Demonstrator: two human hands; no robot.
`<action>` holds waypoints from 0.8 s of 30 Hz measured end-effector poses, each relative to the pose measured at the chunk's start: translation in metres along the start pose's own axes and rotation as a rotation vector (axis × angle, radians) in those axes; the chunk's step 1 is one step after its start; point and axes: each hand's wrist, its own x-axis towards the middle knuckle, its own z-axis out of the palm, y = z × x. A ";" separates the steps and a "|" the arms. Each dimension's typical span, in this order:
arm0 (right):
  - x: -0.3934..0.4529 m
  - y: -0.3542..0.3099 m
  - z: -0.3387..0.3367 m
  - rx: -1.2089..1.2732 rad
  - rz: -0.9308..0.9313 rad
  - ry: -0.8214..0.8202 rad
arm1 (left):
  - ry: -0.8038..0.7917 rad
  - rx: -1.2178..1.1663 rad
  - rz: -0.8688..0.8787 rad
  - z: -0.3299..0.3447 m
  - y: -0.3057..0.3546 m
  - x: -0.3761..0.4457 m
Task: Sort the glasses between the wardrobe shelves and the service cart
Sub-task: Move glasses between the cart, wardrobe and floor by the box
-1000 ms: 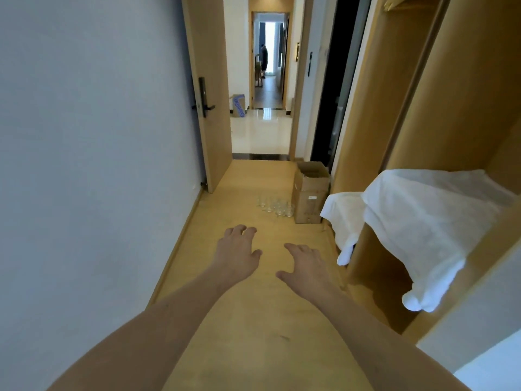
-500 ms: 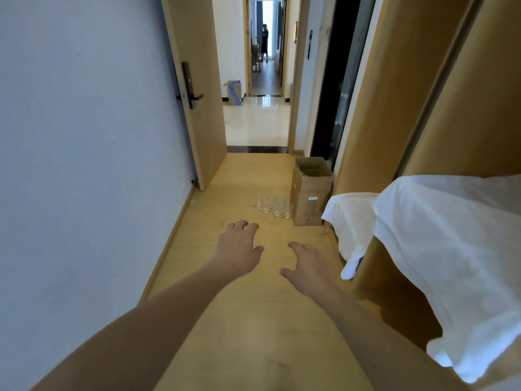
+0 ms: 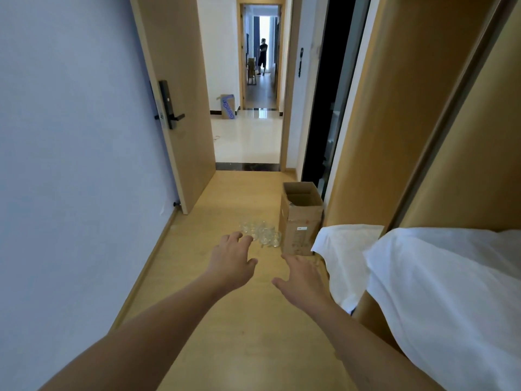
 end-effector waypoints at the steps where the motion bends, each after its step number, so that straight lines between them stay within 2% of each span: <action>1: 0.011 0.001 -0.001 0.006 0.002 -0.001 | 0.000 -0.007 0.000 0.002 -0.001 0.012; 10: 0.133 -0.003 0.004 0.023 0.039 0.023 | -0.016 -0.041 0.027 0.025 -0.031 0.141; 17: 0.256 -0.023 0.008 0.024 0.081 0.001 | -0.014 -0.079 0.041 0.034 -0.076 0.270; 24: 0.360 -0.052 0.014 0.048 0.109 -0.019 | -0.053 -0.109 0.015 0.043 -0.131 0.362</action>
